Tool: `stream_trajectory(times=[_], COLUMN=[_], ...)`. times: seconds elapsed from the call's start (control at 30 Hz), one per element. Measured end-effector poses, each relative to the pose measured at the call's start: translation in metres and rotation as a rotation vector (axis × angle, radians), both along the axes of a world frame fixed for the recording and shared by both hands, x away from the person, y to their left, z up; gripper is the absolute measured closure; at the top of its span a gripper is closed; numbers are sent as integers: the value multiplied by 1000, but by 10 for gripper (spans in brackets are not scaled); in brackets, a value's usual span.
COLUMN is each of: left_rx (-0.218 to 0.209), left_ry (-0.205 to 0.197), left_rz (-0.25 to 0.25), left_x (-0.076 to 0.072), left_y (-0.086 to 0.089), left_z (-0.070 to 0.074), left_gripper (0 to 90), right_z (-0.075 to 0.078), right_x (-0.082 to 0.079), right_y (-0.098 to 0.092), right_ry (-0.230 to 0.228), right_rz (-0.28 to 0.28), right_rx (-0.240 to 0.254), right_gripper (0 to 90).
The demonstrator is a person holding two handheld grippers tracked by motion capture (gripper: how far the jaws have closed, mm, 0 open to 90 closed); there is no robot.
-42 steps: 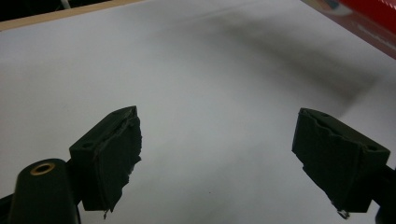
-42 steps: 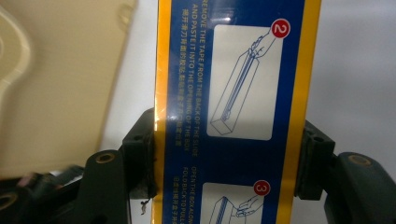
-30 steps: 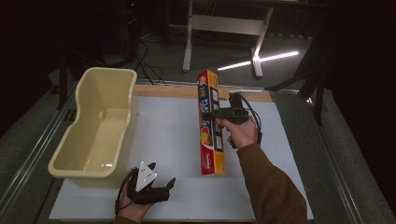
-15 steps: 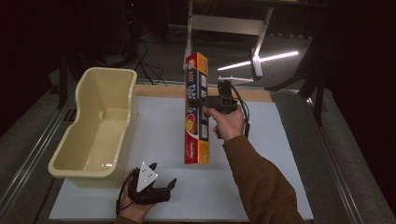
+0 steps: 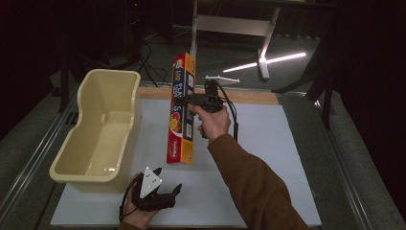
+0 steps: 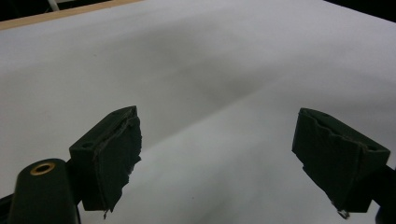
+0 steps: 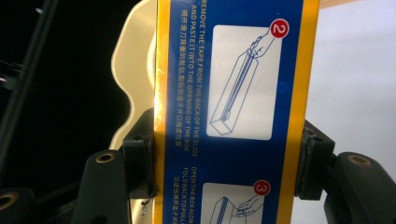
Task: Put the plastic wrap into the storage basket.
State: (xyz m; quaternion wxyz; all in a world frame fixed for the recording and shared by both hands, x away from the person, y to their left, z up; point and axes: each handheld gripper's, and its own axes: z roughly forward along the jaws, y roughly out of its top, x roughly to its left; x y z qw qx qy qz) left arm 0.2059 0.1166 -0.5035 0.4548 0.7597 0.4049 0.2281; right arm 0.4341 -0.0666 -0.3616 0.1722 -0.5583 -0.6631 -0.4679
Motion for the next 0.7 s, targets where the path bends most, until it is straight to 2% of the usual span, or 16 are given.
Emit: stream_trajectory(times=[0.07, 0.17, 0.33, 0.53, 0.57, 0.7], left_rx=[-1, -1, -6, -1, -3, -5], left_ry=[0, 2, 10, 12, 14, 17], left_rz=[-3, -4, -2, -9, -6, -3], left_x=[0, 0, 0, -1, -2, -2], left_y=[0, 0, 0, -2, -2, -1], left_z=[0, 0, -2, -2, -3, -3], left_gripper=[155, 155, 155, 155, 155, 157], right_z=[-1, -2, -4, -1, 2, 4], right_x=[1, 3, 9, 10, 10, 11], right_y=[6, 13, 24, 38, 45, 53], right_ry=[11, 9, 50, 54, 61, 81], right_rz=[-2, -13, -2, 1, 7, 13], right_rx=[23, 32, 58, 67, 79, 112], right_gripper=[387, 387, 387, 387, 388, 387])
